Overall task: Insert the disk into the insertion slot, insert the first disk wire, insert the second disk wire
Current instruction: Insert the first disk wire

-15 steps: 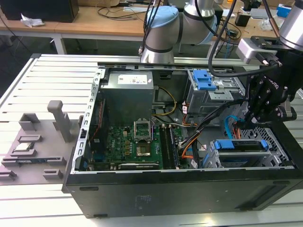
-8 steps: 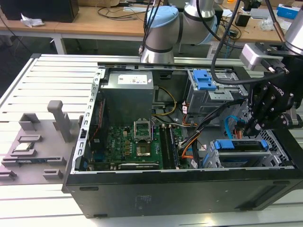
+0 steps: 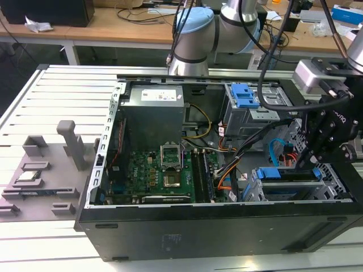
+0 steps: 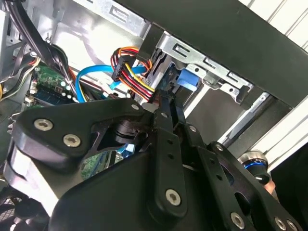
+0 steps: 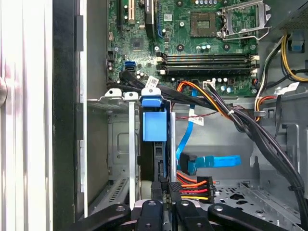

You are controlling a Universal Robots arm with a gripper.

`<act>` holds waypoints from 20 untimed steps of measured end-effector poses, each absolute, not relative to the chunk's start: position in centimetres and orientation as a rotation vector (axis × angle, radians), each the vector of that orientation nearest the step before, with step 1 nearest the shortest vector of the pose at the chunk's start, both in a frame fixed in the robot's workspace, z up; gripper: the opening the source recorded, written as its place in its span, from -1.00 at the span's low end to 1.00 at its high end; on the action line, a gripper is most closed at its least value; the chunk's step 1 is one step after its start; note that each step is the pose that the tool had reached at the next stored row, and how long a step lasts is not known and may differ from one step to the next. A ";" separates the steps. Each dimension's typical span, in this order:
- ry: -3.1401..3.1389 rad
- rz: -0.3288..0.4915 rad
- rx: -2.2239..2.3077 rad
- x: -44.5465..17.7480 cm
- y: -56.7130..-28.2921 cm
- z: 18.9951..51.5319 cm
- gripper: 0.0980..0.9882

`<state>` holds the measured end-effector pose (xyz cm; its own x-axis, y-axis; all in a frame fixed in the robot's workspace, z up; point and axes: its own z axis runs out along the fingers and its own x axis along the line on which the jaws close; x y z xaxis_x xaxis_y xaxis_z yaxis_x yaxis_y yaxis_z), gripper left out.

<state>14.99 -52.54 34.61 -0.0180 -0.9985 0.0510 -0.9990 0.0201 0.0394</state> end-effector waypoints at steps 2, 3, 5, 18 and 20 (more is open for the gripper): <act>-2.197 0.012 2.155 15.1 -52.5 34.5 -0.84; -2.197 0.011 2.155 15.1 -52.5 34.4 -0.84; -2.197 0.012 2.155 15.1 -52.5 34.2 -0.84; -2.197 0.010 2.156 15.1 -52.5 33.4 -0.82; -2.197 0.012 2.155 15.1 -52.5 33.5 -0.68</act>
<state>15.12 -52.54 33.50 -0.0181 -0.9985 0.0512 -0.9990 0.0201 0.0395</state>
